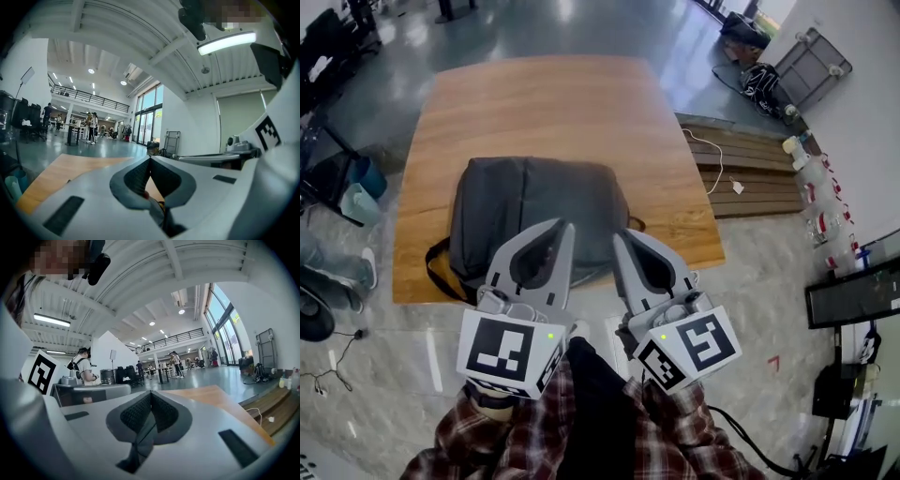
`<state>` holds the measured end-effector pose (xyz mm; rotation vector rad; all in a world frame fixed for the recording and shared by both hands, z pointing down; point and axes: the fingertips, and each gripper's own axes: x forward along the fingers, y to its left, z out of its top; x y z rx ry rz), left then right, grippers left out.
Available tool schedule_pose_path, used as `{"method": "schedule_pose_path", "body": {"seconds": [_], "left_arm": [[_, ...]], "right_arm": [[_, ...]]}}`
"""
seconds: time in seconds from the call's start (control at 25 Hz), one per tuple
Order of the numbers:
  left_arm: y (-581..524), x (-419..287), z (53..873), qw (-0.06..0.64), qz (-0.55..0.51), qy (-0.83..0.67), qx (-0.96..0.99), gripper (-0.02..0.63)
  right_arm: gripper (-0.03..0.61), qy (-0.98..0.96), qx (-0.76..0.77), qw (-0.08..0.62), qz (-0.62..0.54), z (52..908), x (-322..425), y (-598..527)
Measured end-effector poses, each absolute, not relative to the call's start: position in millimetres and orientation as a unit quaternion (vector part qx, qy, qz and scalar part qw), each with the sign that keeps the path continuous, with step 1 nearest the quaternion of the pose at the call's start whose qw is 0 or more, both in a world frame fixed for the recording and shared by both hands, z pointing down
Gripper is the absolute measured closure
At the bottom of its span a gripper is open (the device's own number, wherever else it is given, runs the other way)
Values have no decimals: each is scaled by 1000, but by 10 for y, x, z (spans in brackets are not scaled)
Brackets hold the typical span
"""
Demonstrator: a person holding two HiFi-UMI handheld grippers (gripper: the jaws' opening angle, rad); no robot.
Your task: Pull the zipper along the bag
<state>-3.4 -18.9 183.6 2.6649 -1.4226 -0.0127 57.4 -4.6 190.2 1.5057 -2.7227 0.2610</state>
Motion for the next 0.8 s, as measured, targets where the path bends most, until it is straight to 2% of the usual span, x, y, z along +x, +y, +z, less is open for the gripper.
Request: {"method": "schedule_pose_path", "body": {"seconds": [0.52,0.8], "left_arm": [[-974,-40,2208,104,28,-495,862,604],[-1106,-161,3138,193,79,-473,856,604]], "right_arm": [[568,-884,451,45,117,2207,527,-812],[568,-859,462,91,201,2995,529,-875]]}}
